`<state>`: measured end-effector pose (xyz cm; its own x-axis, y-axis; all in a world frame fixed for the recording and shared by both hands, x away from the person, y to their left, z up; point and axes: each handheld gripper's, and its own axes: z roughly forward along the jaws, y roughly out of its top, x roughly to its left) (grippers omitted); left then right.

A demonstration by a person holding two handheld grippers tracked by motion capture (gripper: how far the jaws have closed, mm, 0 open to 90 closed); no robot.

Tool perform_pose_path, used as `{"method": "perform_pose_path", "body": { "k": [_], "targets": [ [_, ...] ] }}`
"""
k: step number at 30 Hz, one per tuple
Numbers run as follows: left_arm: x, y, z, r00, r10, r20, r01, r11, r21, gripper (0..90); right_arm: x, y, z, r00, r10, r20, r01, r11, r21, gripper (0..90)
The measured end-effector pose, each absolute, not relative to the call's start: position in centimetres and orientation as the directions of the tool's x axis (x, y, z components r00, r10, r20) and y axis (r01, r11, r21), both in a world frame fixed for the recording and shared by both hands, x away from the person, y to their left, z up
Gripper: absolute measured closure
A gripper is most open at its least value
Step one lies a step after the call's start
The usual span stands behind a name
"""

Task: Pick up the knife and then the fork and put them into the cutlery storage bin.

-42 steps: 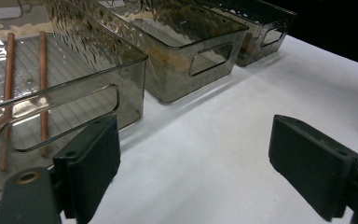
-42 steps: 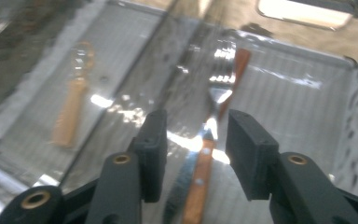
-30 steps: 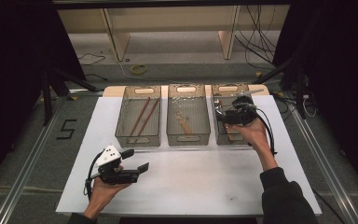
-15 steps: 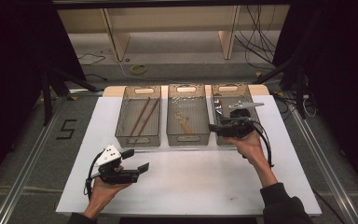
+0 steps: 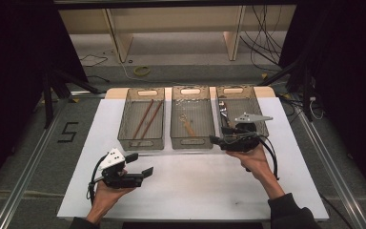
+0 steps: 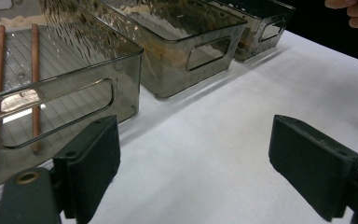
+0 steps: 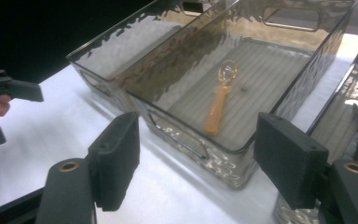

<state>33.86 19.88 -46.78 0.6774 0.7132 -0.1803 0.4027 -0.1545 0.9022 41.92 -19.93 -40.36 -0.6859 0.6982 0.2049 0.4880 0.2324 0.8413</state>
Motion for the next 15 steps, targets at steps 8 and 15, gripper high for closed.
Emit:
{"method": "perform_pose_path", "body": {
  "k": [8,15],
  "targets": [
    [33.8,19.7,-46.9,0.688,0.704,-0.176,0.403,-0.168,0.899,15.8,40.5,-20.1,-41.1,-0.703,0.681,0.205,0.473,0.232,0.850,30.4],
    [33.7,19.6,-46.9,0.697,0.695,-0.174,0.402,-0.178,0.898,15.8,39.1,-20.3,-41.7,-0.714,0.668,0.209,0.470,0.236,0.850,28.7]
  ]
}}
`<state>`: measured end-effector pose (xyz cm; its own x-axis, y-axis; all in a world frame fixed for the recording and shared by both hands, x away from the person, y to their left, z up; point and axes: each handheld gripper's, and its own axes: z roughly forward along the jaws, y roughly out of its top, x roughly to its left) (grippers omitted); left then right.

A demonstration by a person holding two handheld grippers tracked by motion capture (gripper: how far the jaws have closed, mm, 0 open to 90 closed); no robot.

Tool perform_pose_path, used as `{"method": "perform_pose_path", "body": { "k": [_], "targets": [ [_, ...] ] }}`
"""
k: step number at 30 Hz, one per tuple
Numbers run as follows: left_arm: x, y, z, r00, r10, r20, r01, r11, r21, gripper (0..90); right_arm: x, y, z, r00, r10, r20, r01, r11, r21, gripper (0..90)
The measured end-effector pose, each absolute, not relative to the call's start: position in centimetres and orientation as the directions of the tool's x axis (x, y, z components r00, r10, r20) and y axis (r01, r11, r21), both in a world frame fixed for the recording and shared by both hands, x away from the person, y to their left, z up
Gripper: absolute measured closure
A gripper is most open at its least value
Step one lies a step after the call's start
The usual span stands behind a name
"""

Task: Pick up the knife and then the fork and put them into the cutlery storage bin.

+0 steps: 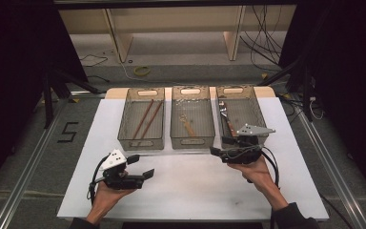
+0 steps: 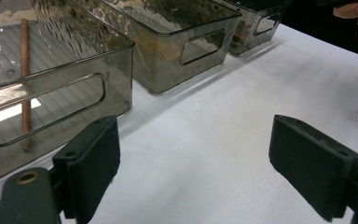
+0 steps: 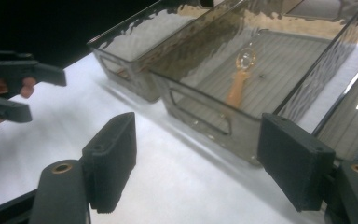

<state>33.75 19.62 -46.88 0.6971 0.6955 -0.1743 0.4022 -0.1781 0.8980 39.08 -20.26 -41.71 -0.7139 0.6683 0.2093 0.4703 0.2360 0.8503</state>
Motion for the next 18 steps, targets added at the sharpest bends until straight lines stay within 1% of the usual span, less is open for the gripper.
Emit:
{"method": "perform_pose_path", "body": {
  "k": [14,18],
  "targets": [
    [33.7,19.4,-46.9,0.705,0.683,-0.188,0.410,-0.177,0.895,15.8,35.9,-22.0,-43.5,-0.731,0.661,0.171,0.421,0.238,0.875,27.9],
    [33.7,19.4,-46.9,0.706,0.682,-0.192,0.412,-0.176,0.894,15.8,35.1,-22.4,-44.0,-0.728,0.662,0.177,0.420,0.227,0.879,27.9]
  ]
}}
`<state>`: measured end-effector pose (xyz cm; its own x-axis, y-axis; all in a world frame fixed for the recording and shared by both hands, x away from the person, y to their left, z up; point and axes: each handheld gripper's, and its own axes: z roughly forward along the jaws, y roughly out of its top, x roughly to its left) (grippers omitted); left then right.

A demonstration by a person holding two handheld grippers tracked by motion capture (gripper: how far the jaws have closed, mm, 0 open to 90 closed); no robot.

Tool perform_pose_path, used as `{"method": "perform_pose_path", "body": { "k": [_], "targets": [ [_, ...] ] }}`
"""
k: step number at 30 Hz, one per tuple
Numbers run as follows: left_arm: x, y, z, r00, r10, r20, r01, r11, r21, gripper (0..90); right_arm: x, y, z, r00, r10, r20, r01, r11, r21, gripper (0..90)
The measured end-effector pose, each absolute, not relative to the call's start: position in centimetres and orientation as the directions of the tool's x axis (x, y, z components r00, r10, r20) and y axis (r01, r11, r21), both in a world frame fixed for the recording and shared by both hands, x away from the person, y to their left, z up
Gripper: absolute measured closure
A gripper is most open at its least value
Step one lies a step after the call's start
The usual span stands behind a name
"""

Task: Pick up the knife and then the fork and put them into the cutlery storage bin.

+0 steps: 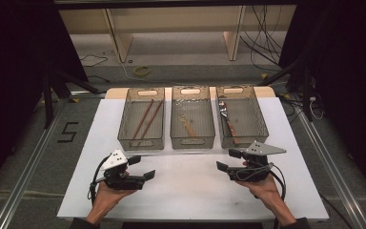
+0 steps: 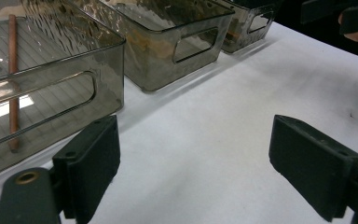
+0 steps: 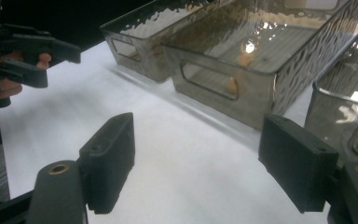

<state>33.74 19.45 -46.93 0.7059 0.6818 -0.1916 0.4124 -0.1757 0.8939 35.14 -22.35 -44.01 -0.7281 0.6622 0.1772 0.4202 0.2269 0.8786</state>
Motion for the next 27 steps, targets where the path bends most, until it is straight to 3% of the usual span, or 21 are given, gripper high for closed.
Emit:
{"method": "perform_pose_path", "body": {
  "k": [27],
  "targets": [
    [33.6,19.2,-47.0,0.720,0.665,-0.199,0.417,-0.185,0.890,15.7,32.2,-24.3,-45.3,-0.710,0.681,0.178,0.415,0.201,0.887,25.7]
  ]
}}
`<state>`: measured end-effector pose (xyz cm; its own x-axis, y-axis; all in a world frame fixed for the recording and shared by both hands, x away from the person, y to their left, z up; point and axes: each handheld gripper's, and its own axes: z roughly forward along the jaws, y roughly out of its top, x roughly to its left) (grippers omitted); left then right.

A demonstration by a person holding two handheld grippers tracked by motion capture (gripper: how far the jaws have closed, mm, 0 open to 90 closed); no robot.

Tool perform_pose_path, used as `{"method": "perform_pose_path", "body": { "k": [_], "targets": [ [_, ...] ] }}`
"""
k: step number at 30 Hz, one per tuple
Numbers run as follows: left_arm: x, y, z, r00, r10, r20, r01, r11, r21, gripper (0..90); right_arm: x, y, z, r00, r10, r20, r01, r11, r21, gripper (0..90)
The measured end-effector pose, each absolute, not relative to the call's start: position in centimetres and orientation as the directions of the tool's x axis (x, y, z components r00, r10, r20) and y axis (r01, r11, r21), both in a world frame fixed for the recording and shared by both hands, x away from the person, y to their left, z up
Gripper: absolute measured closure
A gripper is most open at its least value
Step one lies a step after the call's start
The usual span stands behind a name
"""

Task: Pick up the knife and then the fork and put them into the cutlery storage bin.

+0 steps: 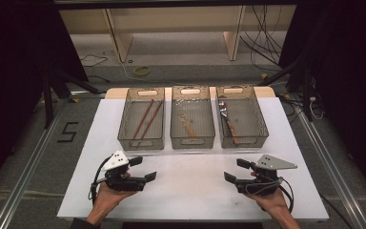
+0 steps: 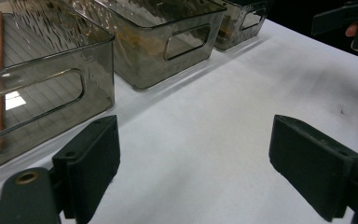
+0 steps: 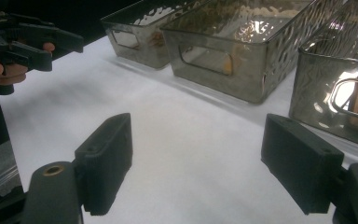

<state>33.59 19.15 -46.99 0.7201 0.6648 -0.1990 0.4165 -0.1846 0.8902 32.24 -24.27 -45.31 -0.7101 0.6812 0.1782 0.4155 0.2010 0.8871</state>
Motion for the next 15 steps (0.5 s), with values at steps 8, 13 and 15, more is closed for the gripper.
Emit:
{"method": "perform_pose_path", "body": {
  "k": [8,13,15],
  "targets": [
    [33.61,19.14,-47.01,0.720,0.664,-0.199,0.417,-0.185,0.890,15.8,32.25,-24.16,-45.33,-0.712,0.680,0.172,0.413,0.208,0.887,25.7],
    [33.65,19.11,-47.03,0.720,0.665,-0.200,0.418,-0.185,0.890,15.8,32.32,-24.27,-45.31,-0.707,0.688,0.166,0.410,0.207,0.889,25.8],
    [33.67,19.12,-47.05,0.719,0.666,-0.199,0.418,-0.186,0.889,15.7,32.35,-24.34,-45.30,-0.702,0.692,0.166,0.411,0.203,0.889,25.8]
  ]
}}
